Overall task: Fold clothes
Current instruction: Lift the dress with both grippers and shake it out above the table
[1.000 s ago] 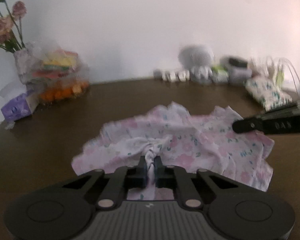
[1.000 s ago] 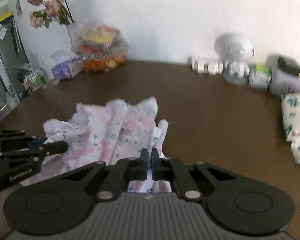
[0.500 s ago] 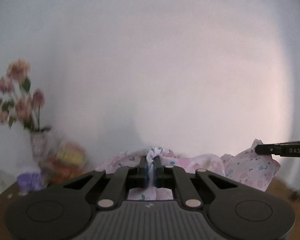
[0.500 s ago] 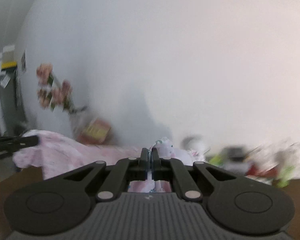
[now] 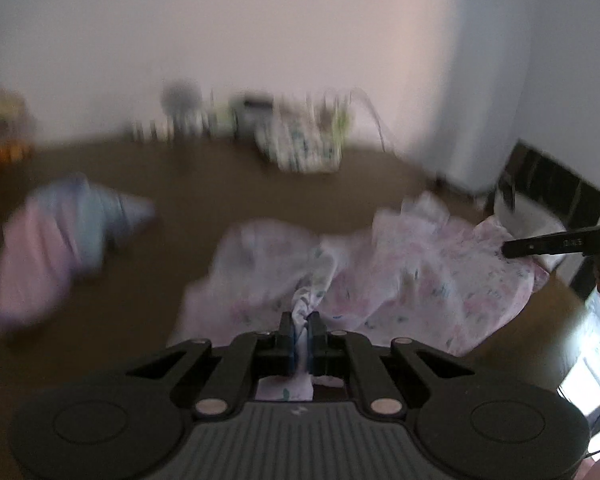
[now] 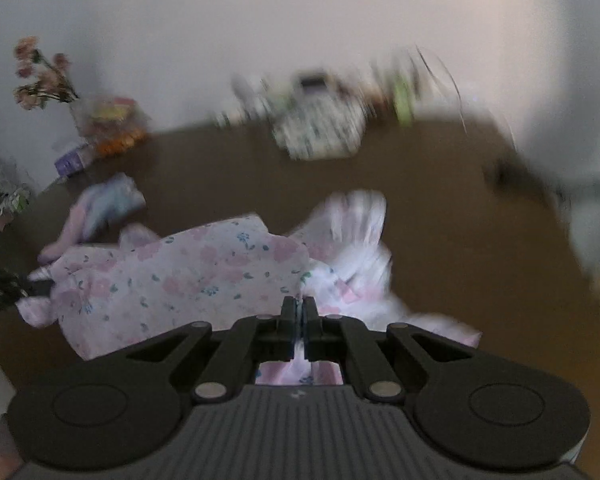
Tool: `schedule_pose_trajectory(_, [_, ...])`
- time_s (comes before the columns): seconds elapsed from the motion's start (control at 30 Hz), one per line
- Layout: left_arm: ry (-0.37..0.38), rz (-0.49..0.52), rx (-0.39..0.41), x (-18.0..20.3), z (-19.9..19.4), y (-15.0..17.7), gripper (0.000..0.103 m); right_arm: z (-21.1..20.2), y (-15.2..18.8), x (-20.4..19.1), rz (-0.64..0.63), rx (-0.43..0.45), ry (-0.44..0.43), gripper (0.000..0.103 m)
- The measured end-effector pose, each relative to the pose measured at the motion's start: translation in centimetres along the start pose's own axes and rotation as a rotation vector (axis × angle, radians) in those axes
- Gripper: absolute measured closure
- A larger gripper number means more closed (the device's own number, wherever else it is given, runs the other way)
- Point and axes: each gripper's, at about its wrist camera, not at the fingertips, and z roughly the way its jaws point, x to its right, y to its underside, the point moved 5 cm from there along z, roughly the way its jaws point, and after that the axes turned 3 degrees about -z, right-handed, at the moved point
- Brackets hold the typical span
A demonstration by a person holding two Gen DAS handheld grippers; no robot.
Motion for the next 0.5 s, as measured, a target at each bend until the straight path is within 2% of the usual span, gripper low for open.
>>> schedule_pose_trajectory(0.1, [0.004, -0.015, -0.046, -0.1, 0.9, 1.5, 0.098, 0.1, 3.3, 1.0, 0.059, -0.029, -0.018, 0.096])
schedule_pose_trajectory(0.13, [0.004, -0.017, -0.054, -0.1, 1.0, 1.8, 0.097, -0.1, 3.9, 1.2, 0.064, -0.037, -0.022, 0.088])
schedule_pose_trajectory(0.17, [0.009, -0.015, -0.059, -0.2, 0.9, 1.5, 0.092, -0.3, 4.1, 1.2, 0.063, -0.040, -0.021, 0.078])
schedule_pose_trajectory(0.2, [0.014, -0.014, -0.064, -0.3, 0.8, 1.1, 0.082, -0.5, 4.1, 1.2, 0.064, -0.035, -0.014, 0.045])
schedule_pose_trajectory(0.23, [0.012, -0.020, -0.063, -0.6, 0.7, 0.8, 0.073, -0.9, 3.9, 1.2, 0.064, -0.027, -0.006, 0.021])
schedule_pose_trajectory(0.27, [0.009, -0.026, -0.045, -0.4, 0.0, 0.4, 0.049, -1.7, 3.6, 1.4, 0.059, -0.002, 0.007, 0.017])
schedule_pose_trajectory(0.3, [0.005, -0.033, -0.027, -0.2, -0.7, 0.0, 0.033, -2.6, 3.1, 1.7, 0.054, 0.023, 0.020, 0.017])
schedule_pose_trajectory(0.37, [-0.003, -0.041, 0.022, -0.6, -2.3, -2.3, 0.022, -4.2, 1.7, 2.1, 0.048, 0.080, 0.039, 0.014])
schedule_pose_trajectory(0.43, [-0.010, -0.046, 0.058, -1.0, -3.5, -4.3, 0.019, -5.3, 0.0, 2.7, 0.042, 0.128, 0.052, 0.004])
schedule_pose_trajectory(0.5, [-0.005, -0.040, 0.051, -1.3, -3.2, -6.3, 0.016, -5.2, -2.4, 3.3, 0.023, 0.138, 0.075, 0.004])
